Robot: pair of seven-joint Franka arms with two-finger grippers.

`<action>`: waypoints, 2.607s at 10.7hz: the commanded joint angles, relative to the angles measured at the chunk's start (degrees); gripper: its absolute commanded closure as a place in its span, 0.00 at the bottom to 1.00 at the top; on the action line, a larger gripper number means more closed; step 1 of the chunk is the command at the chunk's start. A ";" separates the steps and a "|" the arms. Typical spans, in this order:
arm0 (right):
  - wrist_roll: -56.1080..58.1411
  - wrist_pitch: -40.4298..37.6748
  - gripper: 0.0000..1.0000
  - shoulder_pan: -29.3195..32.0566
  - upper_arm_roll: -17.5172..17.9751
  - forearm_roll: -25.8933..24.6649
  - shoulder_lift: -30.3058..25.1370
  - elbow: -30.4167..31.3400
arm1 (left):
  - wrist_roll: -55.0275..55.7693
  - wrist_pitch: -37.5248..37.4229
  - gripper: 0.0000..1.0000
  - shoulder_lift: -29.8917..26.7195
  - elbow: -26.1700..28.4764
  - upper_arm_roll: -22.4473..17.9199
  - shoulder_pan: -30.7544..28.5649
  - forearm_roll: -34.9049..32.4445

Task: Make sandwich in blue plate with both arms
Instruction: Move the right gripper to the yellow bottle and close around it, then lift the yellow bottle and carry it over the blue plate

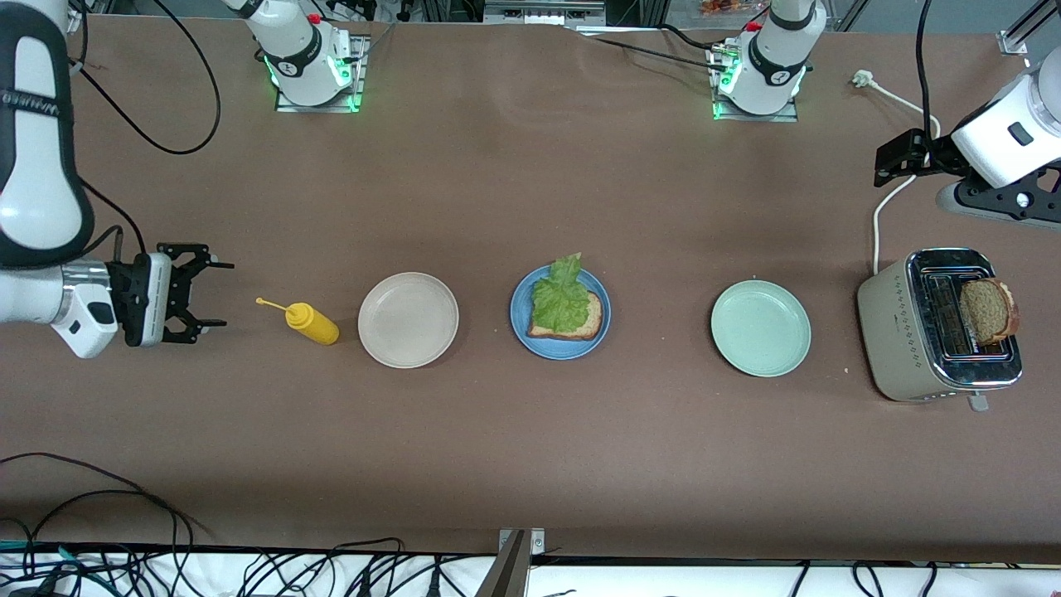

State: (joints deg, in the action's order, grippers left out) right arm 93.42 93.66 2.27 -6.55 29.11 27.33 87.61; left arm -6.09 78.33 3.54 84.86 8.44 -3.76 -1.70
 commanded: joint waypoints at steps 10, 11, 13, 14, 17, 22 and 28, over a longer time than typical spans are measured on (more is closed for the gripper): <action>51.33 -2.87 0.00 9.60 -0.48 27.57 22.93 -2.26 | 0.20 -1.25 0.00 0.76 -0.75 0.17 -1.16 -0.58; 52.64 -2.78 0.00 9.16 -0.40 29.84 24.34 -2.26 | 0.20 -1.34 0.00 1.11 -0.75 0.17 -1.34 -0.58; 52.91 -2.69 0.00 7.50 -0.31 33.63 27.42 -2.26 | 0.11 -2.04 0.00 1.20 -0.84 0.17 -1.69 -0.58; 52.83 -2.69 0.00 6.27 -0.31 35.38 27.86 -2.26 | 0.20 -2.04 0.00 1.46 -0.84 0.17 -1.69 -0.58; 51.77 -1.55 0.00 4.15 -0.31 39.16 28.48 -2.18 | 0.11 -1.96 0.00 2.42 -1.27 0.17 -1.69 -0.67; 50.89 0.65 0.39 2.48 -0.22 41.47 29.54 -2.18 | 0.20 -1.61 0.00 4.10 -1.54 0.17 -1.61 -0.85; 36.82 2.58 1.00 -3.73 -5.99 37.18 27.35 -4.64 | 0.20 -1.60 0.00 4.19 -1.54 0.17 -1.69 -0.85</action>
State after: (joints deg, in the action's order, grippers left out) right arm 142.69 95.99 3.67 -7.40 69.21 56.00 85.48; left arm -6.05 77.40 7.18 84.85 8.36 -5.27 -1.70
